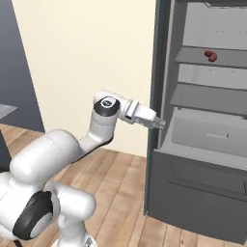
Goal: Move the hot dog bun to the plate on the dining table and place the condiment next to that plate. Then navigate to the fridge and take the sausage and place it on the plate as well.
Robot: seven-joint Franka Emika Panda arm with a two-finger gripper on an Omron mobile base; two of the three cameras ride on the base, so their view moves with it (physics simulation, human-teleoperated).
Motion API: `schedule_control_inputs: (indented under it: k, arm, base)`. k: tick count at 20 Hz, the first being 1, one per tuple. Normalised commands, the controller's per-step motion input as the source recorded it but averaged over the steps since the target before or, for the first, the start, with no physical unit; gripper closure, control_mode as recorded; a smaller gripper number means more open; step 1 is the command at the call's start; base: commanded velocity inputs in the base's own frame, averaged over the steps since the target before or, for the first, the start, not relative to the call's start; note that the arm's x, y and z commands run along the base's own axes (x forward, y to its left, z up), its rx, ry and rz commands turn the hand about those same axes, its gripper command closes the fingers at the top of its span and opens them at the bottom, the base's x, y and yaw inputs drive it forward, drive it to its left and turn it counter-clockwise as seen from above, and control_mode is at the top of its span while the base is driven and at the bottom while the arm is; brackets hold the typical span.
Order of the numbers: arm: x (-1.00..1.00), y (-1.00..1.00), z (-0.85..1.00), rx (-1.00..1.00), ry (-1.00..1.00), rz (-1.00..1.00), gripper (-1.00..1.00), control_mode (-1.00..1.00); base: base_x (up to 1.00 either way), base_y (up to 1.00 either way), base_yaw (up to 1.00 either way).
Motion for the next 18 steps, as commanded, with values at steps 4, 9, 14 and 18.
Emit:
schedule_control_inputs:
  k: [4, 9, 14, 18]
  arm:
    - [-0.24, 1.00, 0.13, 0.46, 0.07, 0.10, -1.00, -1.00]
    - [-0.36, 0.96, 0.01, 0.65, -0.06, 0.12, -1.00, -1.00]
    - [-0.01, 0.83, 0.00, 0.66, -0.12, 0.13, -1.00, -1.00]
    - [0.32, 0.46, -0.06, 0.37, -0.18, 0.09, -1.00, -1.00]
  base:
    - [0.00, 0.00, 0.00]
    - [0.00, 0.00, 0.00]
    - [0.00, 0.00, 0.00]
    - [0.00, 0.00, 0.00]
